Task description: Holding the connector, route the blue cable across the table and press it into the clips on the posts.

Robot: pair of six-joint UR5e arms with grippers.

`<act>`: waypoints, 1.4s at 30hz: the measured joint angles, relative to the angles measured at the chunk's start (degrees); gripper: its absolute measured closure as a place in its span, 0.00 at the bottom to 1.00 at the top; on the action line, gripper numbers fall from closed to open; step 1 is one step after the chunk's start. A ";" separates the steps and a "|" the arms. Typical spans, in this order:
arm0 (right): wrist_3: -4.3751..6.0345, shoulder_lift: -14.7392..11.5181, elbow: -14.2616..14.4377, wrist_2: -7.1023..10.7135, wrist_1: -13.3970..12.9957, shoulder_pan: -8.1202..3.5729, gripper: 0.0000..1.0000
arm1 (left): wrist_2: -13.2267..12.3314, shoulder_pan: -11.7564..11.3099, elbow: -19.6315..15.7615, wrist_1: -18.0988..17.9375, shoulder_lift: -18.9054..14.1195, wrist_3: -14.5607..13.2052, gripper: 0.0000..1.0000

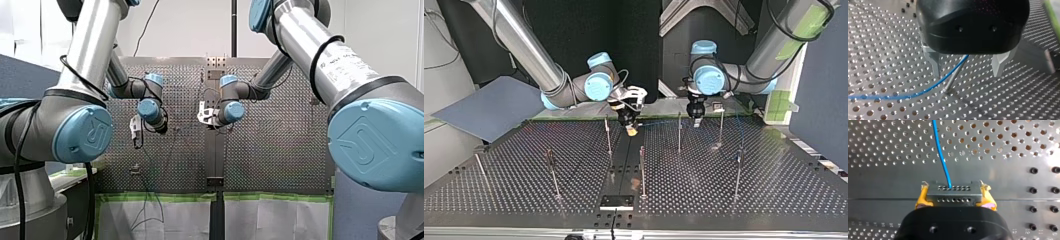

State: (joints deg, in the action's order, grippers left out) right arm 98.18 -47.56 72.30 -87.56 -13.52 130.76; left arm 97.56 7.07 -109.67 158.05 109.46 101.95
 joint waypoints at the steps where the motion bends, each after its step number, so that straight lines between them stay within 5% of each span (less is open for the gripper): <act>1: -0.02 0.00 0.00 0.00 0.21 0.06 1.00 | 0.39 0.25 -0.53 0.54 -0.52 -0.18 0.00; 8: -0.20 -0.02 0.00 0.01 1.43 0.25 1.00 | 3.24 3.68 -3.77 3.31 -4.85 -0.18 0.00; 16: -0.17 -0.04 0.00 0.01 1.83 0.01 1.00 | 2.50 7.53 -5.01 2.68 -6.52 0.17 0.00; 28: 0.49 -0.05 0.00 0.01 2.38 -0.72 1.00 | 0.79 10.27 -4.71 -2.44 -4.96 2.97 0.00; 42: 0.69 -0.05 0.00 -0.01 2.53 -1.15 1.00 | 1.78 11.71 1.63 -3.80 -0.98 5.69 0.00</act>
State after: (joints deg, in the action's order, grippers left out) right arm 98.86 -47.61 72.30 -87.56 -10.99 129.62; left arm 99.34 18.78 -108.03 154.25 108.48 107.63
